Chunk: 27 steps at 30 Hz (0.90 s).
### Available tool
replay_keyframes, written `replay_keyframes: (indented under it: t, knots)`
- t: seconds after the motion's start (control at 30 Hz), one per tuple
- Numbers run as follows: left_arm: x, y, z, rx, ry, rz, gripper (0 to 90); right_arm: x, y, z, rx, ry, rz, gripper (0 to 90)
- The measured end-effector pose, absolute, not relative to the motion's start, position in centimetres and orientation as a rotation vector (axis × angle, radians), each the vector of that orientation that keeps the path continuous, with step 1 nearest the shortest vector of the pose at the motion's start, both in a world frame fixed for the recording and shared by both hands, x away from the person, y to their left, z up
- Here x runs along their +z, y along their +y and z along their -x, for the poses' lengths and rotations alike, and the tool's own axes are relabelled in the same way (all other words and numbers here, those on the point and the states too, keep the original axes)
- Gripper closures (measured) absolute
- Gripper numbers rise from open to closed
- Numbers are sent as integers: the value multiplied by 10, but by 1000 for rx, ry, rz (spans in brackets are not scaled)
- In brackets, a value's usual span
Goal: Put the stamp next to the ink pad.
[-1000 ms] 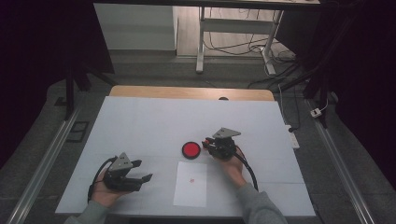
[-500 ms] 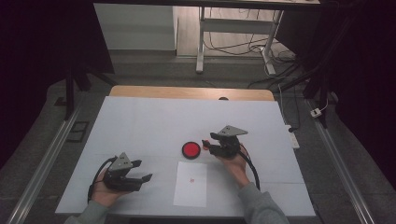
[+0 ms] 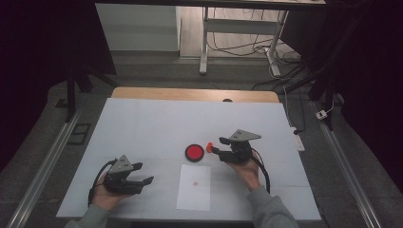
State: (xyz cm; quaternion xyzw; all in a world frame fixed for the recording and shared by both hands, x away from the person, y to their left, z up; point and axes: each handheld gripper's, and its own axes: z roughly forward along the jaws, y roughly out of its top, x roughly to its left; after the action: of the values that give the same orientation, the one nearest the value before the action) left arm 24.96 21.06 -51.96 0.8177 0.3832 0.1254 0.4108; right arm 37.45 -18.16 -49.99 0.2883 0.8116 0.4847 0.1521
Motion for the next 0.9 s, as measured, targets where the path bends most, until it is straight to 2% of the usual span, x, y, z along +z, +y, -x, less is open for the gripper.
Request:
replay_keyframes:
  t: [0.9]
  knots:
    - [-520,205,-247,301,958,-2064,295,-503,-294,-293,1322,2292,-879,436]
